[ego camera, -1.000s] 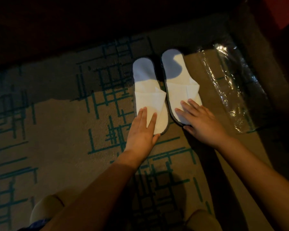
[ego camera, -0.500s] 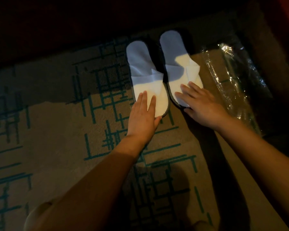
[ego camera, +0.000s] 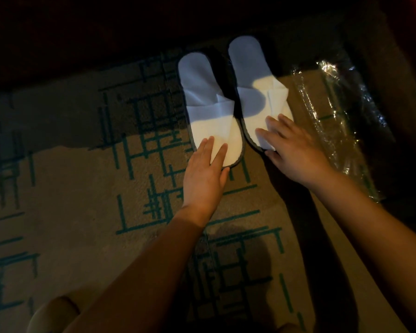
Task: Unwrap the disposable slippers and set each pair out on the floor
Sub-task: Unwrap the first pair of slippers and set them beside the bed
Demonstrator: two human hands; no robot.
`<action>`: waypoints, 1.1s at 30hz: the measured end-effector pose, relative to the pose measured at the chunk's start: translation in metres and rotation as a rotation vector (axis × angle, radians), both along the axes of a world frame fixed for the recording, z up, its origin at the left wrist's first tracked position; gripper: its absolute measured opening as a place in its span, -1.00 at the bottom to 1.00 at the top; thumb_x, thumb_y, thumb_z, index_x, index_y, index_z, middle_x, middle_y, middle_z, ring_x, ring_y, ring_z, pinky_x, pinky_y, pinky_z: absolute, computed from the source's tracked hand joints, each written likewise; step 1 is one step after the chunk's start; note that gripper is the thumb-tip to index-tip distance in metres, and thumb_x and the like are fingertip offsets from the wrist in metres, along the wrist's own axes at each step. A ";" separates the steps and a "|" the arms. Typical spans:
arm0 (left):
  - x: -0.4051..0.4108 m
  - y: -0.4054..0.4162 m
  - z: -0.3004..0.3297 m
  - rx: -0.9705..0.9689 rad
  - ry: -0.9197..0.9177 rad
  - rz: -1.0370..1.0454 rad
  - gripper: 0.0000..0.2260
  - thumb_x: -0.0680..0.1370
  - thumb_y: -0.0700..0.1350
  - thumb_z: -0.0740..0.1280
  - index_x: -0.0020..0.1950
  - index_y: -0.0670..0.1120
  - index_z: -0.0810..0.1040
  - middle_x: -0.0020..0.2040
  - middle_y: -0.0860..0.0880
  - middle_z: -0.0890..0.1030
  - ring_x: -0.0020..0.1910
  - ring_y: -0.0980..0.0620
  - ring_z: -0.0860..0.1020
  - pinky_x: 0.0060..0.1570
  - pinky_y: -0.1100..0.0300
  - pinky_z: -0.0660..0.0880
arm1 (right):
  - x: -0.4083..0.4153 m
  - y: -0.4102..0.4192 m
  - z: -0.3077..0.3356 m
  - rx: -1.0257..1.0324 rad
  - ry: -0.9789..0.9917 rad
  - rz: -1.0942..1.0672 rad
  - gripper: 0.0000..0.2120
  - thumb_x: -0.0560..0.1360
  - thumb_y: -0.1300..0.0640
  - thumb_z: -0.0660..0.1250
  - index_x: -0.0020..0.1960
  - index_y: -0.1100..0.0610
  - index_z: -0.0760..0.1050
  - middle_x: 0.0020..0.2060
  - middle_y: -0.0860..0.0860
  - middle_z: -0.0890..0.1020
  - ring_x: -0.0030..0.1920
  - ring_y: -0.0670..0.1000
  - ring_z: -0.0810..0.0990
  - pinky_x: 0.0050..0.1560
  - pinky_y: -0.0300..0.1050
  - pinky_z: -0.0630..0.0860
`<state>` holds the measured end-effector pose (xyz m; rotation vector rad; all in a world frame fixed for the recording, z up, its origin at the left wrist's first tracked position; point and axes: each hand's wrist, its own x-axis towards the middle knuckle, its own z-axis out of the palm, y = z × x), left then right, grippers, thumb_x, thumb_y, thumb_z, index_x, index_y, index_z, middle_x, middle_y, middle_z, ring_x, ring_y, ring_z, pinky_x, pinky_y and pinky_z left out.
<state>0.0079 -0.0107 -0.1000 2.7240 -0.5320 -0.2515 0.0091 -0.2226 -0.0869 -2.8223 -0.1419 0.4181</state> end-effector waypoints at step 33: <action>0.007 0.025 0.059 0.052 0.217 -0.101 -0.49 0.53 0.01 0.22 0.44 -0.10 0.26 0.48 -0.18 0.27 0.47 -0.13 0.22 0.43 -0.02 0.21 | -0.018 0.037 0.057 0.005 -0.014 -0.116 -0.63 0.50 0.08 0.23 0.29 0.13 0.41 0.17 0.18 0.55 0.18 0.20 0.48 0.10 0.04 0.43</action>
